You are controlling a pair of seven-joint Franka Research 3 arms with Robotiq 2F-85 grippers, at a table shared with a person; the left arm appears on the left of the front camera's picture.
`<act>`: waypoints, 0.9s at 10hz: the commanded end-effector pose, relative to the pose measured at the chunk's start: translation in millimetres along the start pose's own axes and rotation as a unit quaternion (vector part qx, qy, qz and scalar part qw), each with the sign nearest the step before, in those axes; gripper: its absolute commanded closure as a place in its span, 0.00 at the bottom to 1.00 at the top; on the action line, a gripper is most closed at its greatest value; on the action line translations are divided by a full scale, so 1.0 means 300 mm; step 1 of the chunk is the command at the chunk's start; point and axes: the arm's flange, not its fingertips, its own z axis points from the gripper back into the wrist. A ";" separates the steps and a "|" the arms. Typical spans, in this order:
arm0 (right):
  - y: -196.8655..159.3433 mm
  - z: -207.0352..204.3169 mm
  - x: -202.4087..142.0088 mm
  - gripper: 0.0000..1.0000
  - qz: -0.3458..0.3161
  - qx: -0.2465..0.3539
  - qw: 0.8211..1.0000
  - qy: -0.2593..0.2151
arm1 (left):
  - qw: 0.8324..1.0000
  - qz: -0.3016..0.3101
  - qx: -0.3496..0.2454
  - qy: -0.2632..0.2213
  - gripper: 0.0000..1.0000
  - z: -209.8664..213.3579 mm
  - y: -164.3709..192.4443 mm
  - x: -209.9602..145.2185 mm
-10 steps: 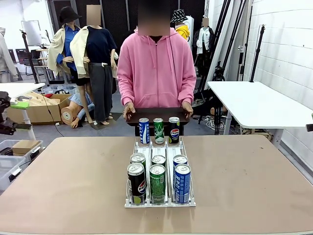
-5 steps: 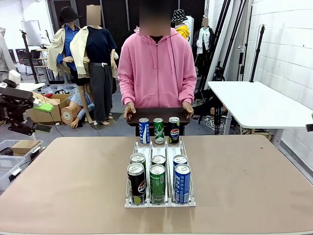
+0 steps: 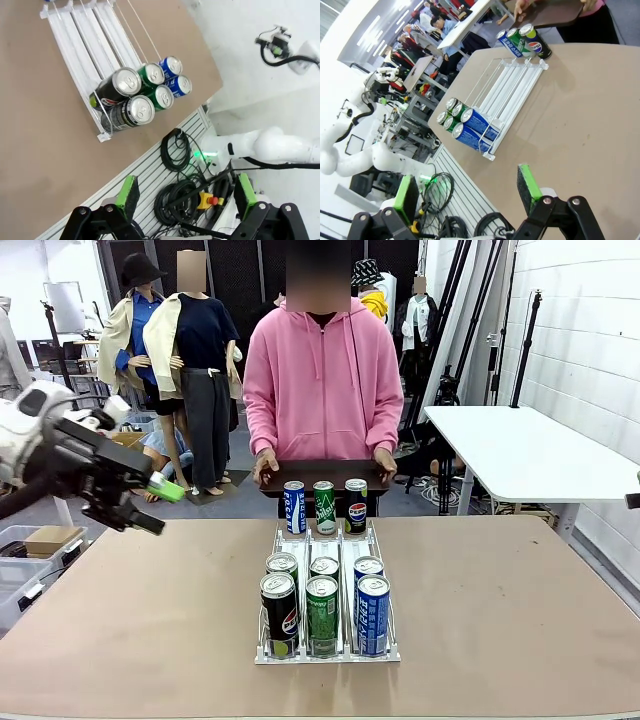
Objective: Retrieve and hand over the desired beverage to the person.
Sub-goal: Pick up a can of the same type that the person held from the Automatic Can Dispenser.
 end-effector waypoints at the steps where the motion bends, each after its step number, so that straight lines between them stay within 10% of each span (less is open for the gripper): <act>1: -0.001 0.002 -0.002 0.00 0.003 0.006 1.000 -0.003 | 0.999 -0.002 0.027 0.020 0.00 -0.093 -0.043 0.009; 9: -0.001 0.002 -0.002 0.00 0.003 0.006 1.000 -0.003 | 0.990 -0.046 0.104 0.082 0.00 -0.442 -0.235 0.136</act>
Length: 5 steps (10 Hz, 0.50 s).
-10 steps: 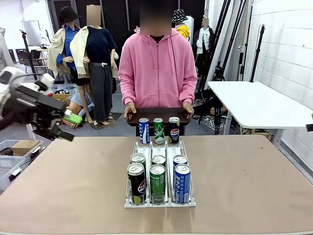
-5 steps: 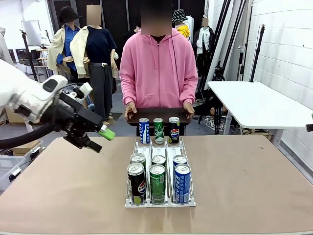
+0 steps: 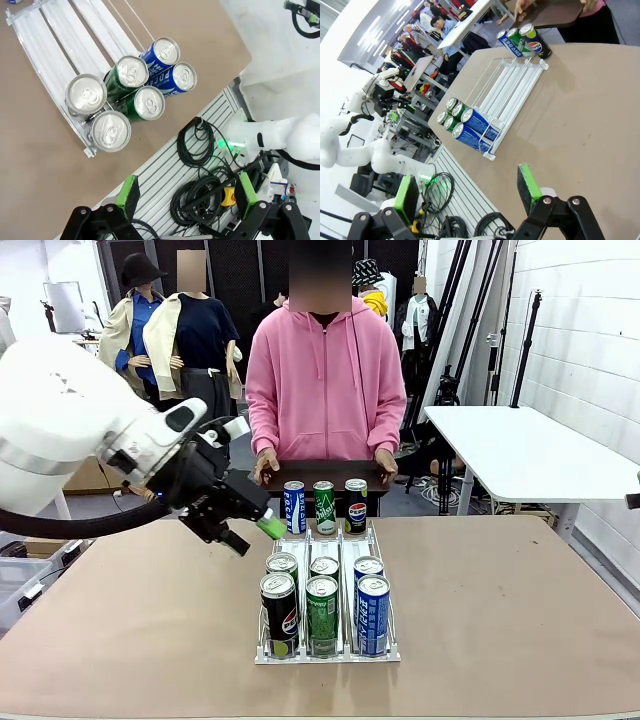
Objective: Retrieve and hand over the desired beverage to the person.
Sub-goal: Pick up a can of the same type that the person held from the Automatic Can Dispenser.
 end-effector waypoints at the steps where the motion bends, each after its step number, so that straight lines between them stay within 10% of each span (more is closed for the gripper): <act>1: -0.001 0.002 -0.001 0.00 0.003 0.006 1.000 -0.004 | 1.000 -0.007 0.023 0.011 0.00 -0.068 -0.046 0.059; 5: -0.001 0.002 -0.001 0.00 0.003 0.006 1.000 -0.004 | 0.994 -0.041 0.080 0.058 0.00 -0.224 -0.090 0.121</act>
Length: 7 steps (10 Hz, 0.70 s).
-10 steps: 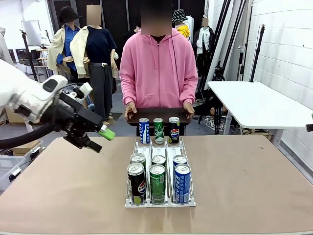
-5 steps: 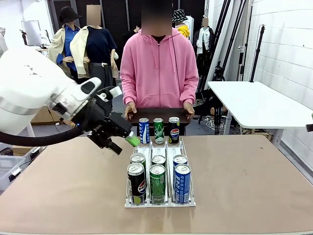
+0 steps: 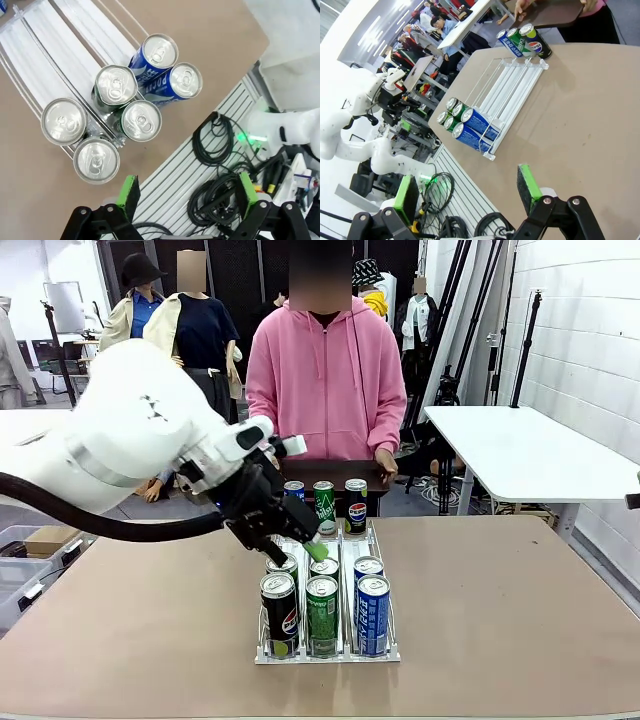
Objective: Retrieve and hand over the desired beverage to the person.
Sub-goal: Pick up a can of the same type that the person held from the Automatic Can Dispenser.
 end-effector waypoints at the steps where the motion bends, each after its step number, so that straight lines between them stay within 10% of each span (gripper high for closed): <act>1: -0.001 0.002 -0.001 0.00 0.003 0.006 1.000 -0.004 | 0.999 -0.010 0.039 0.022 0.00 -0.040 -0.022 0.052; 7: -0.001 0.002 -0.001 0.00 0.003 0.006 1.000 -0.004 | 0.992 -0.081 0.079 0.052 0.00 -0.167 -0.116 0.108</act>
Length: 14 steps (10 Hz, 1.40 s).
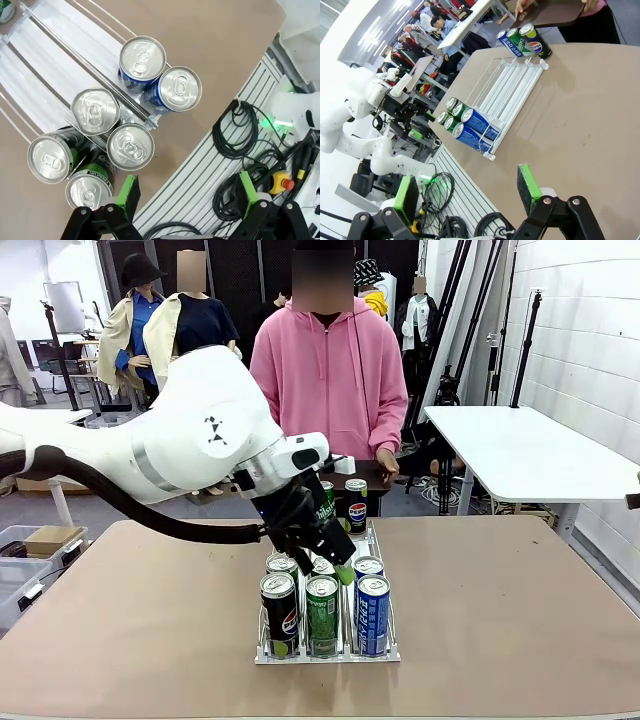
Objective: Retrieve and hand over the desired beverage to the person.
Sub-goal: Pick up a can of the same type that the person held from the Automatic Can Dispenser.
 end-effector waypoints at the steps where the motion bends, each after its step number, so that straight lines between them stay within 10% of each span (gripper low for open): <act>1: -0.001 0.002 -0.001 0.00 0.003 0.006 1.000 -0.004 | 0.999 -0.015 0.040 0.013 0.00 -0.026 -0.022 0.032; 14: -0.001 0.002 -0.001 0.00 0.003 0.006 1.000 -0.004 | 0.998 -0.028 0.053 0.018 0.00 -0.049 -0.005 0.028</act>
